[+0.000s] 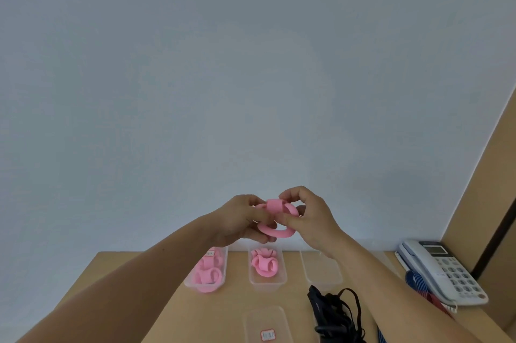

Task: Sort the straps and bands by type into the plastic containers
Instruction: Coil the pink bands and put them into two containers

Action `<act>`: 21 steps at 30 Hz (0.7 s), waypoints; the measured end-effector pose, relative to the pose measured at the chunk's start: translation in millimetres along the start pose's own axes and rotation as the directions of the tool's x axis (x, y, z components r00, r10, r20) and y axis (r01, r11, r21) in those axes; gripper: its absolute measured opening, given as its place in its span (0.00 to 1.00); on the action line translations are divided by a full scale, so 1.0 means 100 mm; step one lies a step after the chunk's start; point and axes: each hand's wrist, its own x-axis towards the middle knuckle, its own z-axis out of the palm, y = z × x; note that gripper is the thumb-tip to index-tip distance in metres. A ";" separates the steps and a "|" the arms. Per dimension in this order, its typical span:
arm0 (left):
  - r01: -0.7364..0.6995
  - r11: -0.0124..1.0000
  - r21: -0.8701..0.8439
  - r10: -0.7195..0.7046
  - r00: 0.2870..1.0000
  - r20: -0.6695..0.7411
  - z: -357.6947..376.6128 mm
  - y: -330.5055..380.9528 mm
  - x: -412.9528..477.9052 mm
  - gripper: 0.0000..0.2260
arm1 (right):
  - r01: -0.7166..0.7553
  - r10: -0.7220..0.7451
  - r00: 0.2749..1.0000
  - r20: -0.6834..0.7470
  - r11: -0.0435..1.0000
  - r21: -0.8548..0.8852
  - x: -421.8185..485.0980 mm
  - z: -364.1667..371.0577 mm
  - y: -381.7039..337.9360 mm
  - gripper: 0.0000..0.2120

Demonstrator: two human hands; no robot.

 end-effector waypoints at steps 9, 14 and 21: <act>-0.021 0.984 -0.180 0.011 0.998 -0.057 -0.02 0.01 0.05 0.08 | 0.064 -0.062 0.998 0.028 0.996 -0.061 0.01 0.00 0.04 0.16; -0.111 0.981 -0.159 0.106 0.994 -0.039 -0.04 -0.01 0.07 0.08 | -0.022 0.014 0.994 0.109 0.997 0.073 0.04 -0.06 0.02 0.16; -0.094 0.980 -0.175 0.090 0.996 -0.028 -0.08 -0.07 0.12 0.08 | -0.055 0.038 0.989 0.144 0.991 0.120 0.09 -0.03 0.08 0.15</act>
